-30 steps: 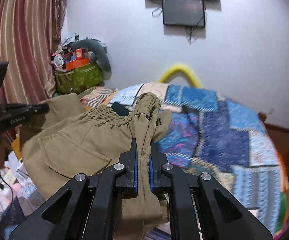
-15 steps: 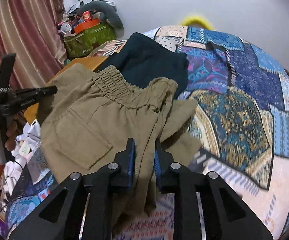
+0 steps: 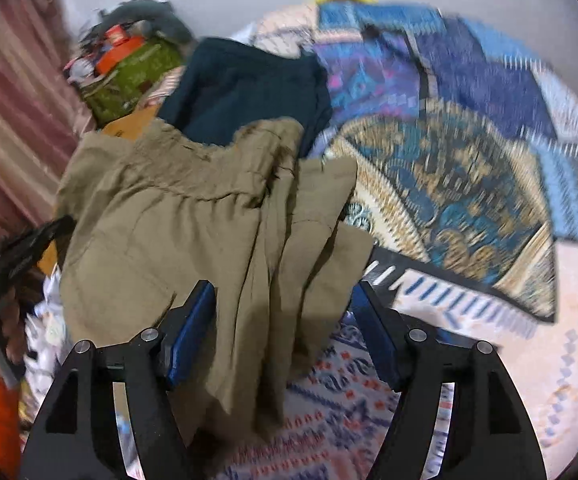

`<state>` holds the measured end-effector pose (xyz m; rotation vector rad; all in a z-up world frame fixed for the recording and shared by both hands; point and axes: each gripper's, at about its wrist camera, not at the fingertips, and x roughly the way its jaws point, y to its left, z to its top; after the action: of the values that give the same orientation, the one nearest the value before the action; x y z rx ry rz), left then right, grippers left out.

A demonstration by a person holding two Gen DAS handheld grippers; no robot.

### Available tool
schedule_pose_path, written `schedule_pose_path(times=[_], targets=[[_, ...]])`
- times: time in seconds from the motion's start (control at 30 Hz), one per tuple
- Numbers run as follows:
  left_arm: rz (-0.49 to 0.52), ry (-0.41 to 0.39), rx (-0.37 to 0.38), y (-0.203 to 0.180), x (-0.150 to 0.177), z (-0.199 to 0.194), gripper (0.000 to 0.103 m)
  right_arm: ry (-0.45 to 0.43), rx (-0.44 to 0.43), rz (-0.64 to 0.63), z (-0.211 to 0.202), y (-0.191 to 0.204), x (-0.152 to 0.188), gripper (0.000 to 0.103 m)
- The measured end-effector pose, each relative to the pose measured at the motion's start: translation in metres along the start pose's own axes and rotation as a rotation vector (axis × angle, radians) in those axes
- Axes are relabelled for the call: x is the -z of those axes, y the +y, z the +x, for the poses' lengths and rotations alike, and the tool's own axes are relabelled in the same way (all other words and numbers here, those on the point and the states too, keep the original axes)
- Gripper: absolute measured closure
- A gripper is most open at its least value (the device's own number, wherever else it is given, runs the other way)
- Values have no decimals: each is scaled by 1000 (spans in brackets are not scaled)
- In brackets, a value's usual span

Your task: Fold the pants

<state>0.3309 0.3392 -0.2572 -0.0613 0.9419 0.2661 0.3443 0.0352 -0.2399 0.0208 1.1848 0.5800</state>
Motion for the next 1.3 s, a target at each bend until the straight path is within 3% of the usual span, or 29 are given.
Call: schedule_pose_path(times=[0.1, 0.17, 0.27, 0.3, 0.63, 0.9, 1.0, 1.1, 1.17, 1.3], targets=[[5, 1, -5, -1, 0, 2, 101, 2, -49, 90, 9, -10, -5, 40], [-5, -3, -4, 1, -1, 3, 101, -7, -85, 97, 8, -11, -6, 69], [-21, -31, -16, 1, -3, -2, 102, -5, -115, 63, 7, -4, -4, 88], [-24, -39, -21, 1, -5, -5, 102, -16, -105, 28, 5, 2, -4, 90], [0, -191, -91, 2, -26, -49, 103, -262, -54, -211, -58, 45, -21, 93], [-31, -274, -121, 12, -55, -56, 103, -423, -38, -267, -75, 56, -57, 93], [-62, -237, -103, 18, -61, -35, 102, -410, -24, -247, -57, 54, -68, 93], [-99, -154, -84, 25, -59, -3, 102, -333, -23, -204, -27, 48, -72, 93], [-117, -78, -85, 29, -52, 19, 102, -272, -10, -186, -6, 42, -67, 93], [-106, -6, -98, 38, -35, 42, 101, -180, 21, -176, 21, 28, -48, 90]])
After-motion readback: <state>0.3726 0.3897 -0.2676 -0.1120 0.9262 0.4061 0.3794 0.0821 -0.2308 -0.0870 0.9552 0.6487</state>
